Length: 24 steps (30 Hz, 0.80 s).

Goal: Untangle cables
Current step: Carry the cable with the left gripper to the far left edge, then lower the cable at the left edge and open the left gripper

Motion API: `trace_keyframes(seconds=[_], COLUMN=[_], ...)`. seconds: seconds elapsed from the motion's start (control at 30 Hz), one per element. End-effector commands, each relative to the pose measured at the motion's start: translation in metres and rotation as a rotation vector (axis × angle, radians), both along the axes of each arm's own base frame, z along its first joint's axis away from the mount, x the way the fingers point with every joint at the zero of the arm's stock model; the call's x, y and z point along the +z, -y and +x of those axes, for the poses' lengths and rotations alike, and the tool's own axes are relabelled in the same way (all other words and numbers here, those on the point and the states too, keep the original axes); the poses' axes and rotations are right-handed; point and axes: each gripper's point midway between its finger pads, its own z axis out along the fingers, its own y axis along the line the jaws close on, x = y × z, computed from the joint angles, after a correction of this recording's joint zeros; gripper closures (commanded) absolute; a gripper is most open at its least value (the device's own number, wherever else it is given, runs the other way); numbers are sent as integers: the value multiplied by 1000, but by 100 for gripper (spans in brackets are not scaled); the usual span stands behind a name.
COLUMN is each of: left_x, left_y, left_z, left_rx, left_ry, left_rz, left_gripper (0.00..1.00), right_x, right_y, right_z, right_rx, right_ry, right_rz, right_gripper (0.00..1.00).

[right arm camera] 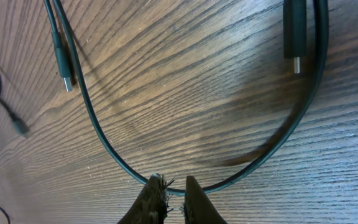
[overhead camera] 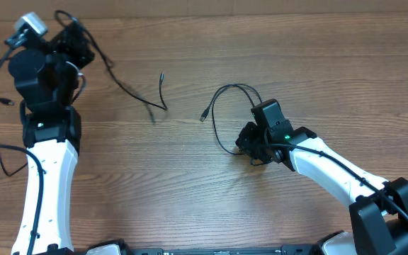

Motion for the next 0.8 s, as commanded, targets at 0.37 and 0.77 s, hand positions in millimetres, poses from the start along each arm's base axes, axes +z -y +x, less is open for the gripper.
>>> trace_keyframes(seconds=[0.37, 0.77], left_x=[-137, -175], left_y=[-206, -284], left_z=[-78, -159], left_rx=[696, 908], left_ry=[-580, -634], left_rz=[248, -33], left_gripper=[93, 90], right_x=[-3, -3], right_y=[2, 2], right_z=[0, 0], right_rx=[-9, -9], right_ry=[7, 8], right_rz=[-19, -18], right_gripper=[89, 89])
